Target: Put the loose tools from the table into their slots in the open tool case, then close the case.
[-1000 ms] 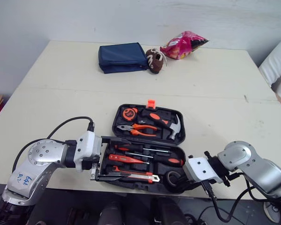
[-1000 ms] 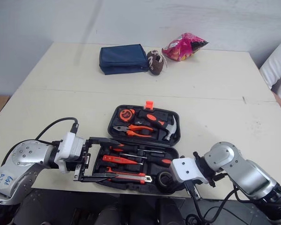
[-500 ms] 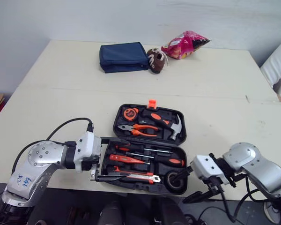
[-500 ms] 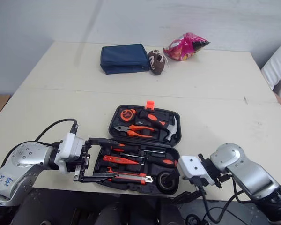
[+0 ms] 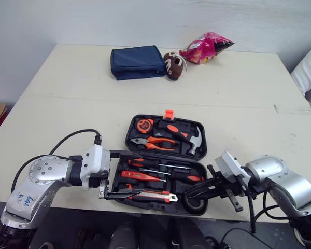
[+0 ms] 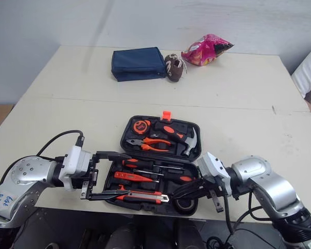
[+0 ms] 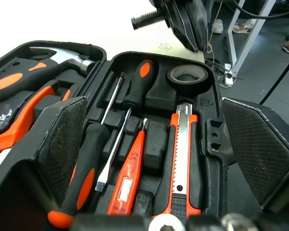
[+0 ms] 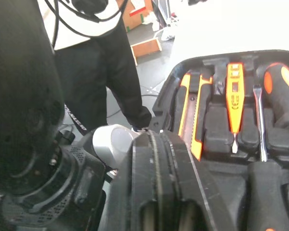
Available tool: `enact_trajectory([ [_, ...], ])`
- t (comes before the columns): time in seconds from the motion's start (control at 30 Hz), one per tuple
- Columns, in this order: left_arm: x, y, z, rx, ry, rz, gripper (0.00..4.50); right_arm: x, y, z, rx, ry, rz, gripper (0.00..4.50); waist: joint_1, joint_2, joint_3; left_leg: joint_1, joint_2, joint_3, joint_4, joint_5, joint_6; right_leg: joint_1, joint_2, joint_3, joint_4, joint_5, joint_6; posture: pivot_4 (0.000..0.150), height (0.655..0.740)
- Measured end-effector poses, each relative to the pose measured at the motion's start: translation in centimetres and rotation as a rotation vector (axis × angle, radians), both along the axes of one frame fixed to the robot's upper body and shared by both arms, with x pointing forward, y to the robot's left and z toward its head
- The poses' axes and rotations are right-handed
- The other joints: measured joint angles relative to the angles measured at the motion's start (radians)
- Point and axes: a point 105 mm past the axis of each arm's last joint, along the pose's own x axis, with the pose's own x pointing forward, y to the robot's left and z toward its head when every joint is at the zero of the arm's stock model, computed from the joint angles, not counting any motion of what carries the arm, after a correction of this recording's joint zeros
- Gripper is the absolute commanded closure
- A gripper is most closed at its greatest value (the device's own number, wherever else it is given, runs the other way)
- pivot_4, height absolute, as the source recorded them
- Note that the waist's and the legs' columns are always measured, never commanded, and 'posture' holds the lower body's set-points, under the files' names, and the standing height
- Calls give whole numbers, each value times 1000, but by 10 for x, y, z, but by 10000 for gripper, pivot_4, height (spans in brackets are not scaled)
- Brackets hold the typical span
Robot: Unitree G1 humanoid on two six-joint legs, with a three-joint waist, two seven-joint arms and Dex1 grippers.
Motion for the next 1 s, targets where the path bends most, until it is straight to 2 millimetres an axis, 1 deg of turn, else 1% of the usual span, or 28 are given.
enact_trajectory([
  [0.07, 0, 0, 0, 2, -4, 2, 0, 1, -7, -23, -100, -10, -19, 44329, -1, 0, 0, 0, 0, 0, 0, 0, 0, 0, 0, 0, 0, 0, 0, 1500, 7400],
  [0.1, 1, 1, 0, 4, -3, 6, 0, 3, -8, -27, -99, -28, -21, 44329, -2, 0, 0, 1, 0, 0, 0, 0, 0, 0, 0, 0, 0, 0, 0, 1500, 7400],
  [0.23, 2, 2, -1, 8, -6, 21, 0, 6, -7, -29, -97, -127, -9, 44329, -7, -2, -2, 3, 1, 1, 0, 1, -1, 2, 2, 1, 1, 0, 0, 1500, 7400],
  [0.37, 7, 15, -5, 26, -6, 87, 0, 7, -8, -30, -95, -162, -1, 44329, -3, -7, -4, 3, 1, 0, 0, 0, -1, 2, 1, 0, 1, 0, 0, 1500, 7400],
  [0.43, 10, 23, -6, 24, -1, 125, 0, 8, -9, -29, -70, -108, -44, 44329, -2, -7, -4, 2, 1, 0, 0, 0, -1, 2, 0, 0, 1, 0, 0, 1500, 7400],
  [0.5, 18, 36, -4, 10, -11, 194, 0, 11, -14, -21, -34, 9, -144, 44329, 0, -5, -3, 1, 0, 0, 0, 0, 0, 0, -1, 0, 1, 0, 0, 1500, 7400],
  [0.53, 22, 43, -2, -2, -23, 229, 4122, 13, -20, -14, -30, 33, -182, 45000, 0, -4, -2, 1, 0, 0, 0, 0, 0, 0, -2, 0, 1, 0, 0, 1500, 7400],
  [0.6, 25, 49, 1, -14, -41, 263, 7646, 16, -25, -1, -14, 41, -221, 45000, -1, -3, -2, 1, 1, 0, 0, -1, 0, 0, -1, 0, 1, 0, 0, 1500, 7400],
  [0.63, 28, 54, 1, -15, -38, 285, 10785, 16, -29, 8, -8, 59, -240, 45000, -1, -2, -1, 1, 1, 0, -1, -1, 0, 0, -1, 0, 1, 0, 0, 1500, 7400],
  [0.67, 33, 63, -3, -7, -21, 331, 15628, 19, -37, 19, -4, 76, -281, 45000, 0, 0, 0, 1, 0, 0, -1, -1, 0, 0, -1, 0, 0, 0, 0, 1500, 7400],
  [0.7, 37, 70, -7, 4, -7, 367, 20223, 22, -44, 26, -9, 79, -316, 45000, -1, 0, 0, 1, 1, 0, -1, -1, 0, 0, -1, 0, 0, 0, 0, 1500, 7400],
  [0.73, 41, 76, -11, 14, 7, 404, 24494, 24, -50, 30, -17, 68, -344, 45000, -2, -1, 0, 1, 1, 0, -1, -1, 0, 0, 0, 0, 0, 0, 0, 1500, 7400],
  [0.77, 45, 81, -14, 19, 20, 433, 28431, 28, -55, 31, -21, 50, -367, 45000, -2, -1, -1, 1, 1, 0, -1, -1, 0, 0, 0, 0, 0, 0, 0, 1500, 7400],
  [0.8, 48, 85, -17, 24, 30, 460, 33180, 33, -61, 28, -36, 36, -396, 45000, -2, -2, -1, 1, 1, 0, -1, -1, 0, 0, 0, 0, 0, 0, 0, 1500, 7400],
  [0.83, 54, 88, -21, 31, 43, 489, 37959, 39, -71, 20, -66, 11, -432, 45000, -2, -1, -1, 1, 0, 0, -1, -1, 0, 0, -1, 0, 0, 0, 0, 1500, 7400],
  [0.87, 58, 88, -25, 31, 54, 506, 41392, 47, -80, 12, -82, -11, -487, 45000, -2, -1, -1, 1, 0, 1, -1, -1, 1, 0, -1, 0, 0, 0, 0, 1500, 7400],
  [0.9, 64, 85, -33, 34, 72, 522, 44811, 57, -94, 1, -114, -28, -557, 45000, 0, -1, 0, 1, -1, 1, -1, -1, 1, 0, -1, 0, 0, 0, 1, 1500, 7400],
  [1.0, 69, 77, -50, 48, 120, 526, 44811, 68, -108, -14, -186, -74, -618, 45000, -1, -1, 0, -2, -1, 2, 0, -1, 1, -3, 0, 0, 1, 0, 1, 1500, 7400],
])
